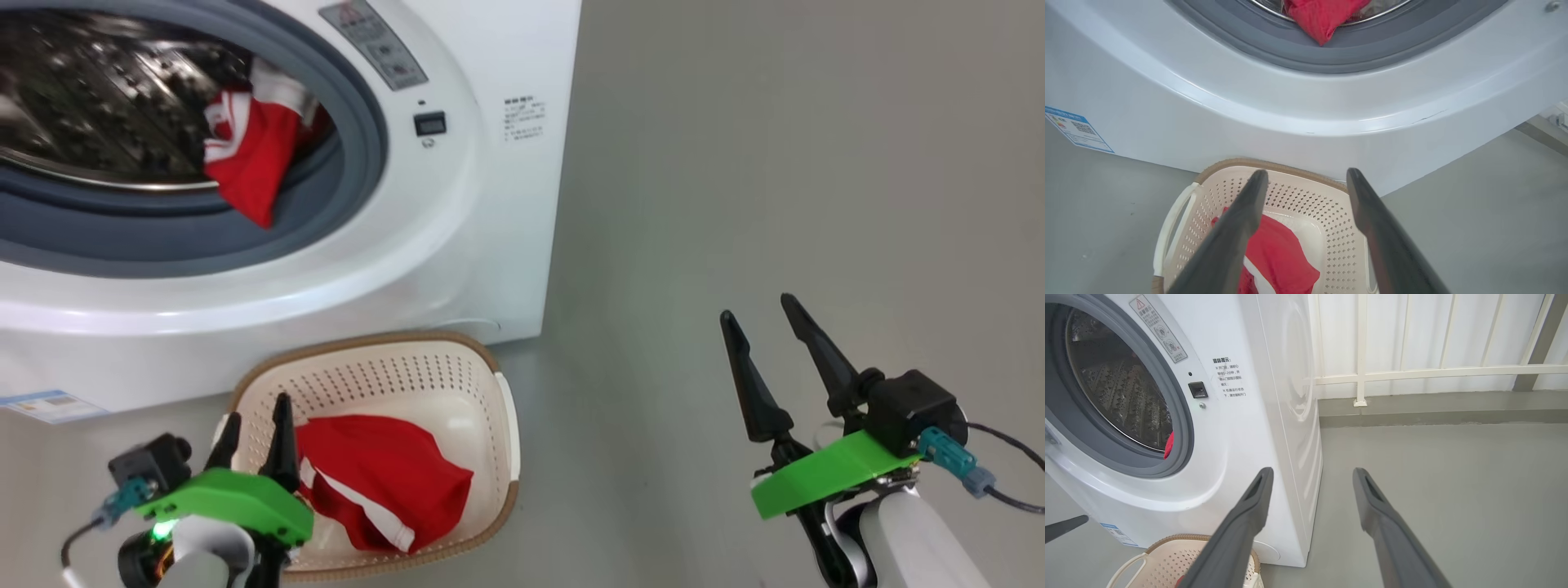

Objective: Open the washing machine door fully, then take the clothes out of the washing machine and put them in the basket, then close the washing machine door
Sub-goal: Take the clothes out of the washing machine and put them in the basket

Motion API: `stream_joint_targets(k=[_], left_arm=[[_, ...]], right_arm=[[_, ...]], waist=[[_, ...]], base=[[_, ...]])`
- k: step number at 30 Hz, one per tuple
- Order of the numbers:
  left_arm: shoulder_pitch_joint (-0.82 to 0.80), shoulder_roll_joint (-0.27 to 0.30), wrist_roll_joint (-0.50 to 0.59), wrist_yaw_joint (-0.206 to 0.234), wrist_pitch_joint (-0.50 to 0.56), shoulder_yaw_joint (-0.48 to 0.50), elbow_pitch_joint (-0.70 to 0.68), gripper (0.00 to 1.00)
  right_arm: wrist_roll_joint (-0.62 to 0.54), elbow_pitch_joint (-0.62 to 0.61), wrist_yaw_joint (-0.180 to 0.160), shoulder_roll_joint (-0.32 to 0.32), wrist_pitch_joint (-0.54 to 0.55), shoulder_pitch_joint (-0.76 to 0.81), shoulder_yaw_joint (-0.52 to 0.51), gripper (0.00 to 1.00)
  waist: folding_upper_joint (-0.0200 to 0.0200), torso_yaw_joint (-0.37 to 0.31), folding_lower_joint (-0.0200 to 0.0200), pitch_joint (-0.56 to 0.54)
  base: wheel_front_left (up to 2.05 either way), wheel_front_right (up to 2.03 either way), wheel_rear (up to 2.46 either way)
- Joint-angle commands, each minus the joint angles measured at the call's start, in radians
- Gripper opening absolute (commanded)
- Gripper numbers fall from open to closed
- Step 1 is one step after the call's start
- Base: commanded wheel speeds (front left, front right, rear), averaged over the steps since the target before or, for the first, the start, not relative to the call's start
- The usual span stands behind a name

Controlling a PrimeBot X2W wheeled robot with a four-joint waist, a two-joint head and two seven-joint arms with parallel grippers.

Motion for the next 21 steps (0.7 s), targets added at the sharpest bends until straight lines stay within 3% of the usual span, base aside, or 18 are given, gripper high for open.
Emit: stream_joint_targets(k=[1,9,21], left_arm=[[0.030,0.031,0.020,0.009,-0.012,0.035,-0.035,1.00],[0.212,0.004,0.193,0.010,-0.012,0.108,-0.366,1.00],[0.421,-0.006,0.301,-0.005,-0.012,0.179,-0.616,1.00]], right_arm=[[-0.011,-0.026,0.005,0.002,-0.006,0.009,0.018,1.00],[-0.013,-0.048,0.005,0.002,-0.006,0.055,0.001,1.00],[-0.028,-0.060,0.005,0.002,-0.006,0.147,-0.034,1.00]], waist=[[0.0000,0.023,0.0000,-0.042],[0.0000,0.036,0.0000,-0.128],[0.0000,0.007,0.0000,-0.256]], base=[[0.00,0.00,0.00],[0.00,0.00,0.00],[0.00,0.00,0.00]])
